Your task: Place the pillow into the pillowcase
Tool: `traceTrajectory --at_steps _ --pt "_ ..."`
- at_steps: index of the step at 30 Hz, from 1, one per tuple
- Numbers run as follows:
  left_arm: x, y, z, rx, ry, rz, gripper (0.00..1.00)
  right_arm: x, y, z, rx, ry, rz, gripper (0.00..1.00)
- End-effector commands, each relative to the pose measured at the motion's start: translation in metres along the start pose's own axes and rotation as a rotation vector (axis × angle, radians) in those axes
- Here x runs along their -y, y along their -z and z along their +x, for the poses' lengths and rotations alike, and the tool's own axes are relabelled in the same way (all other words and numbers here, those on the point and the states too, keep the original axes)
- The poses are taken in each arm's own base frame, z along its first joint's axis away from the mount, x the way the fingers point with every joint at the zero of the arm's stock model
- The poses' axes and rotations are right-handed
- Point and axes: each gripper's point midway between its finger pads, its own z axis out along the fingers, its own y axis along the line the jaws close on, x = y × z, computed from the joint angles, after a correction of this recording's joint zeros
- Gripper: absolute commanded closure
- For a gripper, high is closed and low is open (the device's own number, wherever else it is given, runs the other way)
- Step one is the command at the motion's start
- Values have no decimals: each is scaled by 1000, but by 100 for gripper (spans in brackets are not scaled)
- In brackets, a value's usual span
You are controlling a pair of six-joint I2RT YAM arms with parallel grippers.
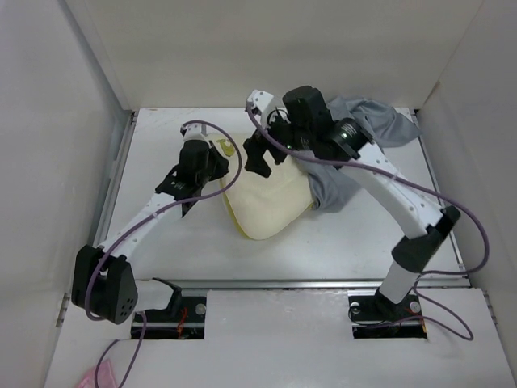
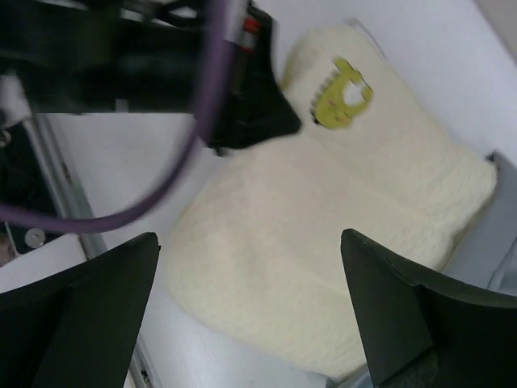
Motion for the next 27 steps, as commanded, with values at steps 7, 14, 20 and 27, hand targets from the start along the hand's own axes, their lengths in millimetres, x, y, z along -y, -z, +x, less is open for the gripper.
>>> traceTrajectory --at_steps 7,14,20,27 --pt "60 43 -56 148 36 258 100 -8 -28 41 -85 -132 243 1" --pt "68 56 -51 118 27 318 100 -29 -69 42 58 -186 115 1" --pt "67 55 -47 104 36 320 100 -40 -86 25 121 -171 95 1" --pt "30 45 -33 84 42 135 100 7 -62 56 40 -226 407 1"
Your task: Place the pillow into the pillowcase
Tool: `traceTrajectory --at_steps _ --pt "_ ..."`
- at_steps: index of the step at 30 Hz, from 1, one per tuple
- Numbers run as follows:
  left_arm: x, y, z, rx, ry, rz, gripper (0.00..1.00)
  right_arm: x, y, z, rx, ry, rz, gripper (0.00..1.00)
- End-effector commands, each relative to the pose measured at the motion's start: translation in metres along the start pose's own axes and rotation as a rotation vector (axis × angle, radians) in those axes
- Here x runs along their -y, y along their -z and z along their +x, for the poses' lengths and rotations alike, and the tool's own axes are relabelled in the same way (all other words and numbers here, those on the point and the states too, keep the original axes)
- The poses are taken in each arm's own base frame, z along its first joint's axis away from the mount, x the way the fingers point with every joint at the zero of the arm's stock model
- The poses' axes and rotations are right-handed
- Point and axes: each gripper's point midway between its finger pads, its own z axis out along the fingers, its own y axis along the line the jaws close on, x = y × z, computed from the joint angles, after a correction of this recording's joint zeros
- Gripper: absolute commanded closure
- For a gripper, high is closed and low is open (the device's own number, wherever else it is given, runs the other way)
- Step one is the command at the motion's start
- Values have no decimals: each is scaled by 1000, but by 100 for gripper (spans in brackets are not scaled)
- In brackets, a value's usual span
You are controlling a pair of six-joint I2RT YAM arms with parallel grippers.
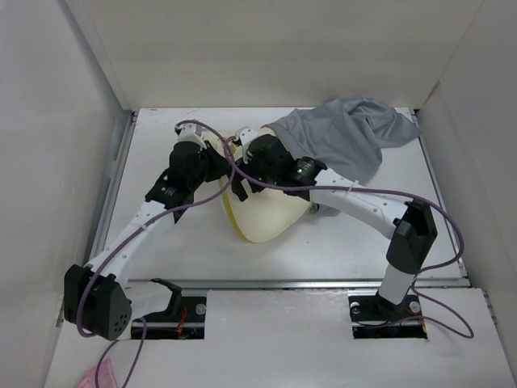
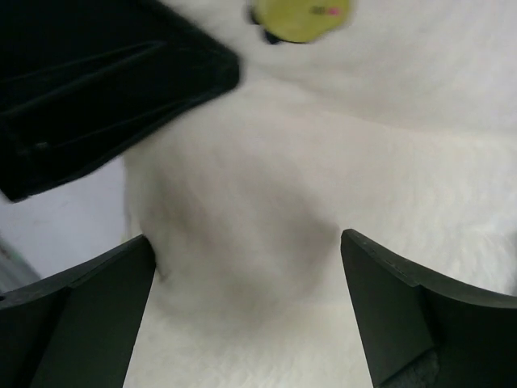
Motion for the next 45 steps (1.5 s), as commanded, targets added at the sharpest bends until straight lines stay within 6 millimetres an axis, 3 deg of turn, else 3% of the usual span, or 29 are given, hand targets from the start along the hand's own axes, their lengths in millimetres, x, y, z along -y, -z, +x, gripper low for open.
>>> traceTrajectory --at_steps 1,2,3,4,8,9,11,12,16,17,18,19,20,21,23,25,28,29,30,31,32,33,37,39,40,41,42,44,45 --pt "-11 13 -10 46 12 -78 90 42 27 -23 98 -53 270 1" --pt "-22 15 -5 35 9 -132 25 54 33 -8 52 -52 331 1" --pt "-38 15 -3 44 37 -220 0 60 45 -6 57 -76 371 1" --pt "-55 19 10 10 54 -297 0 78 52 11 10 -89 433 1" --pt "-72 25 15 17 56 -371 0 113 81 37 -18 -284 463 1" --pt "-75 28 12 34 54 -390 0 121 81 65 -71 -311 468 1" --pt "-76 31 -5 97 63 -420 0 129 96 76 -53 -408 460 1" --pt "-66 26 -21 141 22 -381 0 135 96 102 -104 -453 452 1" --pt "-24 -23 -34 114 -131 -176 0 125 82 126 -113 -530 343 1" --pt "-12 -37 -28 64 -158 -110 0 129 73 132 -129 -556 356 1" --pt "-22 -68 -4 -28 -183 -127 0 130 68 138 -152 -557 361 1" --pt "-13 -80 -10 -59 -194 -119 6 136 63 132 -137 -577 381 1" --pt "-14 -93 3 -122 -214 -111 13 143 55 140 -156 -597 399 1" --pt "-33 -116 32 -220 -217 -156 22 148 52 135 -139 -603 402 1" --pt "-44 -127 56 -310 -215 -181 54 163 47 130 -109 -633 423 1" --pt "-55 -131 93 -404 -191 -182 69 175 48 129 -99 -659 452 1" --pt "-57 -112 142 -509 -177 -142 97 196 55 127 -77 -688 499 1" --pt "-43 -102 162 -545 -191 -104 99 209 60 129 -71 -688 541 1" --pt "-46 -86 186 -594 -194 -101 100 216 61 133 -89 -696 565 1" --pt "-35 -72 199 -632 -202 -56 100 222 62 136 -103 -684 585 1" --pt "-6 -52 209 -644 -241 30 100 225 63 133 -91 -681 597 1" --pt "1 -34 224 -673 -261 68 100 236 69 128 -76 -665 644 1" --pt "72 24 227 -657 -303 319 100 250 95 107 -45 -601 737 1" --pt "94 43 213 -599 -318 391 87 254 114 93 -32 -569 771 1" --pt "97 43 199 -567 -323 364 47 254 120 81 -19 -555 769 1" --pt "90 35 185 -500 -327 285 33 248 129 78 -32 -536 745 1" --pt "87 33 174 -466 -333 245 25 244 132 74 -27 -515 716 1" --pt "71 22 150 -402 -314 128 0 207 122 73 -56 -441 553 1" --pt "54 12 136 -351 -288 27 0 191 124 68 -43 -378 498 1"
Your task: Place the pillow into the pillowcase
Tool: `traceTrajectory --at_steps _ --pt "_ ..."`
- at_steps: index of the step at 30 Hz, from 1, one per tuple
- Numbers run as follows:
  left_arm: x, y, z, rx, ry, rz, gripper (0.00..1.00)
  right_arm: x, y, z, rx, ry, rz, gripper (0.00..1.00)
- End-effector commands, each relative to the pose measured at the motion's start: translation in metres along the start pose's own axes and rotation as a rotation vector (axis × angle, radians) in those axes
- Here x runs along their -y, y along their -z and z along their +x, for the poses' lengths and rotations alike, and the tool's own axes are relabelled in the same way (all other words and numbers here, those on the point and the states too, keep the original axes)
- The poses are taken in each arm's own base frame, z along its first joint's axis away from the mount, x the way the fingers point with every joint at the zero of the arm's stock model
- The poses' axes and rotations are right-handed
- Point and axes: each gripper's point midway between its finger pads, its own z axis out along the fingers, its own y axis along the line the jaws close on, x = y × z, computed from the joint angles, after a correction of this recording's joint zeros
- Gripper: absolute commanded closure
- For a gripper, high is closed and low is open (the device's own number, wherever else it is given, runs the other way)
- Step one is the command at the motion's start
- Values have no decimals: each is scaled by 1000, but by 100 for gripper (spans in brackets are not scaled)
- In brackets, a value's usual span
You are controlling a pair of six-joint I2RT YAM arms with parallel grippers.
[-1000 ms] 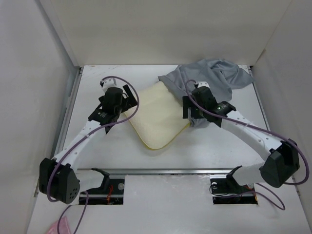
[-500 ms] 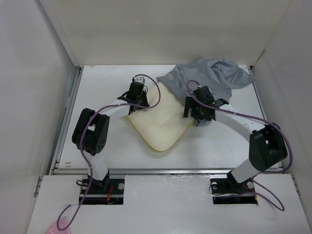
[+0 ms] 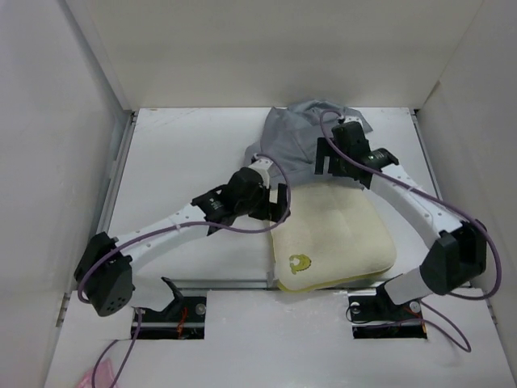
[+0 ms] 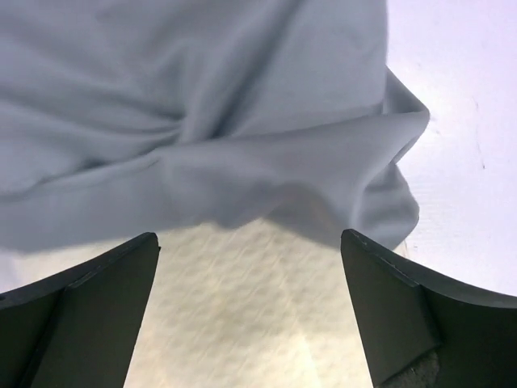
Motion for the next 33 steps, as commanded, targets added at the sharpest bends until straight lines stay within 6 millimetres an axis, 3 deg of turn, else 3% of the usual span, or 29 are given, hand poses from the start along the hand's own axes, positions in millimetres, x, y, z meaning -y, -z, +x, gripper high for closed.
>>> traceTrajectory --at_steps 1,2,4,5,6,9,11,14,15,17,18,19,20,21,23,25,26,28,29,31,32,33 --pt "-71 8 -40 118 114 -296 0 -45 47 5 36 187 -213 1" --pt "-87 9 -38 105 153 -356 0 -72 58 25 15 268 -275 1" --pt "-113 4 -33 81 194 -431 0 -96 63 59 -63 360 -344 1" --pt "-125 5 -34 95 217 -452 0 -119 73 79 -98 410 -423 1" --pt "-138 2 -23 72 228 -478 0 -130 73 92 -122 435 -458 1" --pt "-148 -4 -8 49 235 -465 1 -161 73 126 -181 524 -510 1" --pt "-157 -4 -3 77 231 -494 1 -167 54 143 -211 536 -444 1" --pt "-170 -14 -7 116 192 -513 0 -160 19 158 -236 509 -305 1" --pt "-180 -21 4 78 200 -540 0 -155 9 159 -229 505 -252 1" --pt "-177 -33 -7 91 176 -510 0 -135 -8 162 -216 504 -106 1" --pt "-180 -38 2 57 164 -510 0 -134 -9 160 -208 487 -91 3" --pt "-173 -42 -12 96 152 -474 0 -130 -13 168 -227 480 -75 6" --pt "-171 -47 -11 95 141 -449 0 -132 -15 173 -228 474 -92 14" --pt "-162 -52 -15 98 113 -388 0 -134 -14 173 -221 464 -110 40" --pt "-157 -62 -25 133 91 -341 0 -137 -15 173 -207 450 -131 82" --pt "-160 -73 -28 127 82 -346 5 -142 -12 170 -198 438 -153 100" --pt "-158 -78 -36 143 81 -340 6 -143 -12 171 -205 450 -165 100" --pt "-147 -85 -61 184 66 -293 17 -142 -6 167 -188 439 -177 100" --pt "-141 -92 -69 191 50 -283 45 -143 0 160 -171 428 -189 100" --pt "-143 -92 -79 206 38 -302 91 -141 6 147 -127 413 -178 100" --pt "-146 -93 -79 198 30 -320 100 -139 8 139 -98 381 -160 100" --pt "-140 -90 -80 200 24 -311 100 -132 10 127 -50 372 -117 100"
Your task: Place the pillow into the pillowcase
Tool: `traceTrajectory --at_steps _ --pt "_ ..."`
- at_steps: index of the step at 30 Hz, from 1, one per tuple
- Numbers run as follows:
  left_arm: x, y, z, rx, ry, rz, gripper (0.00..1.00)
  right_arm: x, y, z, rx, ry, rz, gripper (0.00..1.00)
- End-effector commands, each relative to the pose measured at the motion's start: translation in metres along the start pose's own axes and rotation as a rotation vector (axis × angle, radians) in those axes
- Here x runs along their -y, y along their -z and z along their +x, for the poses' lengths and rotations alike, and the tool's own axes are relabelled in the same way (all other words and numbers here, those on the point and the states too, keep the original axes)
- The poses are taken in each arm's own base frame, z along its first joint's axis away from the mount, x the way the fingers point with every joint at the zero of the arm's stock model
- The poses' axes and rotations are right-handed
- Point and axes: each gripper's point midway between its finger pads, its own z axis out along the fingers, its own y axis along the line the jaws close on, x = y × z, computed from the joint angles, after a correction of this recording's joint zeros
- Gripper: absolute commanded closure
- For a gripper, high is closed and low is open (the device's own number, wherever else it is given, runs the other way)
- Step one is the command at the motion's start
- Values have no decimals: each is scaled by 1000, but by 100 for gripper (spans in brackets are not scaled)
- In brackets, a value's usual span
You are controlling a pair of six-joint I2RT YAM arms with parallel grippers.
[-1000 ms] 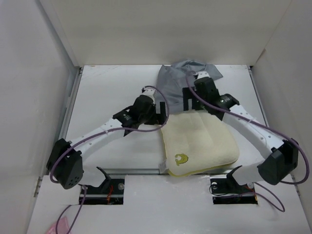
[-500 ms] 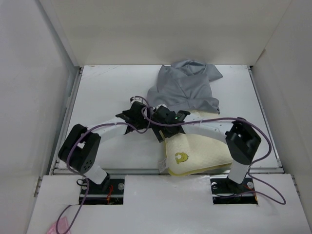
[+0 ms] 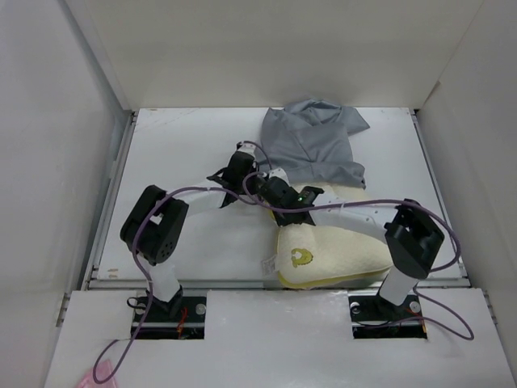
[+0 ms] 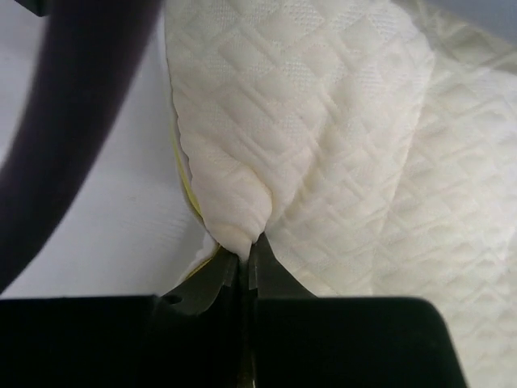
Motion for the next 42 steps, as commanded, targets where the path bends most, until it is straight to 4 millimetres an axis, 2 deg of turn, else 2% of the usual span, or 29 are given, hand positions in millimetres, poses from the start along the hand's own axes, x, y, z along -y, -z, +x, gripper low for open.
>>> traceTrajectory --at_steps 1,2,3,5,6,7,8,10,11,15,16,17,18,20,22,25,28,29,30,31,33,34,35,36,37,39,40,41,42 --pt "26 16 -42 122 -44 58 100 28 22 -36 147 -102 96 100" --pt "31 25 -44 136 -49 74 100 34 28 -47 185 -141 100 100" --pt "49 50 -56 189 -71 123 100 39 33 -59 222 -182 104 100" --pt "58 77 -53 240 -82 154 100 58 43 -91 332 -267 129 100" --pt "67 107 -68 311 -77 193 100 63 43 -99 359 -289 140 100" --pt "78 121 -65 327 -88 230 100 73 51 -114 408 -341 144 100" --pt "79 130 -60 327 -93 242 100 74 56 -133 471 -381 123 100" --pt "94 157 -60 343 -98 302 100 83 72 -154 564 -447 127 100" --pt "94 160 -49 309 -97 302 100 84 80 -166 608 -463 121 100" --pt "122 179 -17 215 -116 435 100 90 103 -211 813 -567 80 100" --pt "126 181 -9 187 -130 453 100 90 109 -219 848 -572 70 100" --pt "132 187 -1 169 -133 470 100 91 105 -220 861 -570 86 100" --pt "129 186 5 138 -119 457 100 91 114 -229 891 -587 72 100" --pt "124 188 17 109 -111 448 100 91 116 -240 926 -592 42 100" --pt "123 189 28 76 -90 464 100 76 127 -254 986 -573 -71 100" --pt "136 205 31 67 -53 574 100 63 108 -254 957 -621 -122 100" --pt "151 232 25 92 -40 674 100 45 72 -243 919 -686 -142 100" --pt "151 234 27 88 -42 684 100 39 63 -240 934 -699 -173 100" --pt "151 237 26 95 -41 689 100 31 43 -233 908 -689 -187 100" --pt "148 237 24 103 -37 674 100 25 36 -230 889 -672 -203 99" --pt "134 228 24 101 -19 583 100 7 29 -221 835 -624 -255 84" --pt "129 225 26 98 -17 552 100 5 36 -222 837 -570 -268 61" --pt "124 220 30 72 -11 516 100 0 40 -217 820 -527 -297 50" --pt "121 218 27 71 7 483 100 2 53 -214 822 -477 -303 32" --pt "118 218 26 71 8 464 100 4 63 -213 818 -461 -307 26" --pt "106 209 29 34 30 379 76 6 77 -205 809 -412 -319 17" --pt "99 207 26 47 42 335 58 13 89 -200 794 -390 -306 14" --pt "94 206 28 44 40 308 40 22 92 -198 787 -381 -284 9" --pt "89 206 26 45 39 281 14 31 91 -196 769 -379 -283 6"
